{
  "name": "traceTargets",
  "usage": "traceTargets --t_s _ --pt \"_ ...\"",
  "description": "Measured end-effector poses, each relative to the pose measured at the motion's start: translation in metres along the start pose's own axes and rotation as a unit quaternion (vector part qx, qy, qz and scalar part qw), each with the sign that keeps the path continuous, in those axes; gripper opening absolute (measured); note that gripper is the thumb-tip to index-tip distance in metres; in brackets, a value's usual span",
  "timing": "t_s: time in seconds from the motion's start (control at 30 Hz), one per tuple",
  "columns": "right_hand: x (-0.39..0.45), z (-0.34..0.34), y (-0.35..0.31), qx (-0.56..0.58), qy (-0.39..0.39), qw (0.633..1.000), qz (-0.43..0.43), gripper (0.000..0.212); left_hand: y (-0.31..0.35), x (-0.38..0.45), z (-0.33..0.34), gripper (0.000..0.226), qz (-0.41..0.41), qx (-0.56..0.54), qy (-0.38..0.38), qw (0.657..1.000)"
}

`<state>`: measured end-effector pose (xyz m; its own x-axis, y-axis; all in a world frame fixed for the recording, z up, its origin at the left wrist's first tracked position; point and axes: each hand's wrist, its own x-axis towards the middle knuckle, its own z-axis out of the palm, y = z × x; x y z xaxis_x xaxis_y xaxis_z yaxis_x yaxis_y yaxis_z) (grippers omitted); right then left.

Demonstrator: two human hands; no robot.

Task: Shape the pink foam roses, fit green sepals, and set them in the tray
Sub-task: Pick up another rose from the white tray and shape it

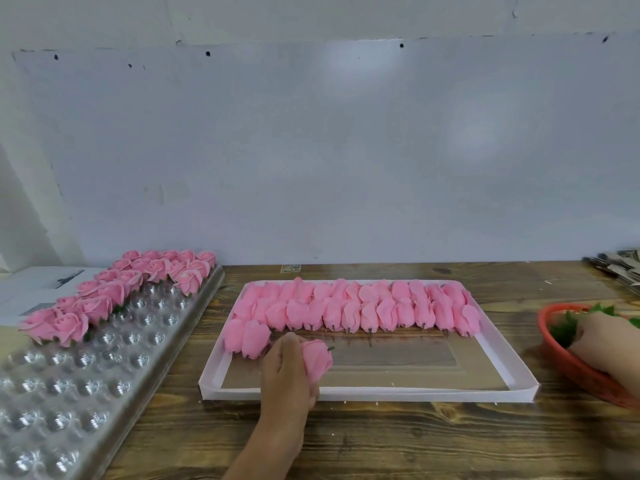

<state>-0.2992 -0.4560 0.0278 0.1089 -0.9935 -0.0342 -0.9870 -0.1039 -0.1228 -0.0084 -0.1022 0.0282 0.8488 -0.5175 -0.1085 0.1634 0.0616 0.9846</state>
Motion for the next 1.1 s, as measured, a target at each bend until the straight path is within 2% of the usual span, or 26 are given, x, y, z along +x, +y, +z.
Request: traceTargets --t_s 0.1,0.23,0.43,0.57,0.7,0.87,1.1 --pt "0.010 -0.002 0.005 0.011 0.032 0.999 0.002 0.025 0.000 0.000 0.000 0.043 -0.001 -0.005 0.002 1.000" --pt "0.014 -0.007 0.012 0.069 0.012 0.998 0.010 0.032 0.000 0.000 0.000 0.041 -0.002 -0.009 0.001 1.000" --pt "0.013 -0.009 0.013 0.101 0.032 0.994 -0.028 0.010 -0.001 0.000 0.000 0.040 -0.003 -0.005 0.003 1.000" --pt "0.016 -0.008 0.016 0.108 0.006 0.993 -0.038 0.015 -0.002 0.001 0.000 0.040 -0.008 -0.008 0.004 1.000" --pt "0.023 0.001 0.022 0.109 0.025 0.993 -0.042 0.017 -0.002 0.001 0.001 0.040 -0.012 -0.016 0.007 1.000" --pt "0.039 0.016 0.035 0.088 0.034 0.995 -0.020 0.033 -0.003 0.002 0.001 0.040 -0.018 -0.025 0.013 0.999" --pt "0.030 0.010 0.028 0.068 -0.011 0.997 -0.045 0.021 -0.003 0.002 0.001 0.040 -0.017 -0.021 0.011 1.000"
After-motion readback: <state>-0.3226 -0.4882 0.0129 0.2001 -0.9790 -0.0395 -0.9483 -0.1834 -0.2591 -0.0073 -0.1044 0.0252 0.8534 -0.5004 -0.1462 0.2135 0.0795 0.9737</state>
